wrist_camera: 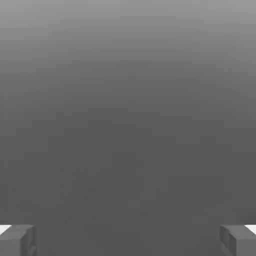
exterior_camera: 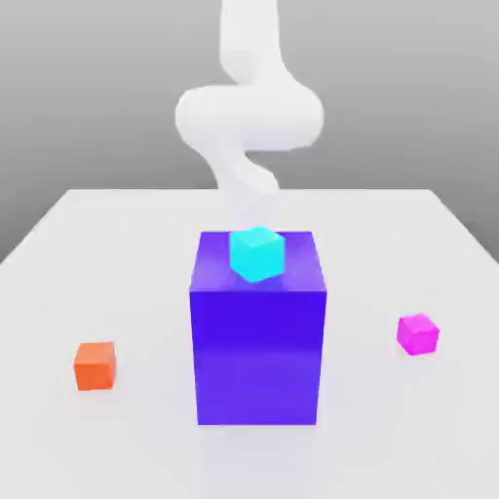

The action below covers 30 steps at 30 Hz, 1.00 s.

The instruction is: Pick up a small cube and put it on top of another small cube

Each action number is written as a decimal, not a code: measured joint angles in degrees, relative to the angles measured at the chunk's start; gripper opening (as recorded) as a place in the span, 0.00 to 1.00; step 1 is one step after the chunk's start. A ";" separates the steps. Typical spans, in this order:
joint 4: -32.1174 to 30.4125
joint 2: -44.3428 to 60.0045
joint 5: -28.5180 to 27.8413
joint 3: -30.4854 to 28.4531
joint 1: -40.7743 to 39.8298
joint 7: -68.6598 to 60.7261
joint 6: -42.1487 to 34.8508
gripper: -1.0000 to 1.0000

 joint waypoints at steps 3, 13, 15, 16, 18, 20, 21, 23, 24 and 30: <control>-4.38 5.95 3.19 3.74 3.16 2.92 4.33 0.50; -17.85 23.73 9.06 18.29 12.75 14.83 17.54 0.50; -20.56 27.37 9.08 21.55 14.37 18.06 20.27 0.50; -21.93 29.24 8.77 23.04 15.24 19.87 21.66 0.50; -24.69 33.05 7.31 26.29 16.47 24.16 24.50 0.50; -27.48 37.06 4.00 29.00 17.63 29.71 27.35 0.50; -28.88 39.16 1.24 30.05 19.22 33.25 28.79 0.50; -29.40 43.74 -7.74 27.40 20.14 40.85 31.82 0.50; -29.11 46.03 -12.74 24.63 21.85 44.64 33.29 0.50; -26.19 57.63 -29.84 3.34 39.43 57.85 41.98 0.00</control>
